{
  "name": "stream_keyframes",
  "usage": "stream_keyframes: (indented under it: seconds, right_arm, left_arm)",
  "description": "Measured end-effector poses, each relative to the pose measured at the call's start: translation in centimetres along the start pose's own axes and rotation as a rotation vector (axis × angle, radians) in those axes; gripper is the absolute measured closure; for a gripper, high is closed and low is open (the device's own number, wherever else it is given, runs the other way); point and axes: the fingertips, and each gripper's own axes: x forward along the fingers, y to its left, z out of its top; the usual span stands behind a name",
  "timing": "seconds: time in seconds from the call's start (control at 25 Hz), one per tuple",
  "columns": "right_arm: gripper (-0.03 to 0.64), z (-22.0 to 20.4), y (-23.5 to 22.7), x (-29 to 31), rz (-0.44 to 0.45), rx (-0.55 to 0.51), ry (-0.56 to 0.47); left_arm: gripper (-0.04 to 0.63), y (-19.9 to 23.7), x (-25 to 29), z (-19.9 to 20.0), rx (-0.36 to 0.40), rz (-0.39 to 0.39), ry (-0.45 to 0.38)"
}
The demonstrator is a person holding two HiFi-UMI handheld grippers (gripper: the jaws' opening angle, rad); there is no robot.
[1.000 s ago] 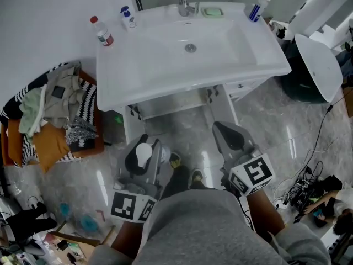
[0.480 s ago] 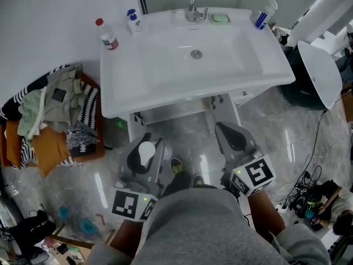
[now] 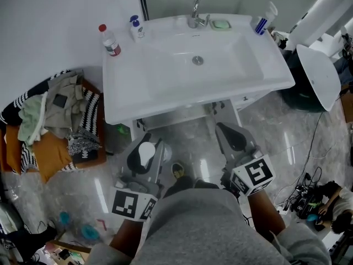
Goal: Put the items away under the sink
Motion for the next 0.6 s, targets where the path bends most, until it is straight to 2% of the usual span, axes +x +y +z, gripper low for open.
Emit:
stream_keyframes:
  seconds: [0.6]
  right_arm:
    - [0.623, 0.3, -0.2, -0.4, -0.047, -0.010, -0.006]
  left_arm:
    - [0.474, 1.2, 0.5, 0.3, -0.006, -0.002, -0.022]
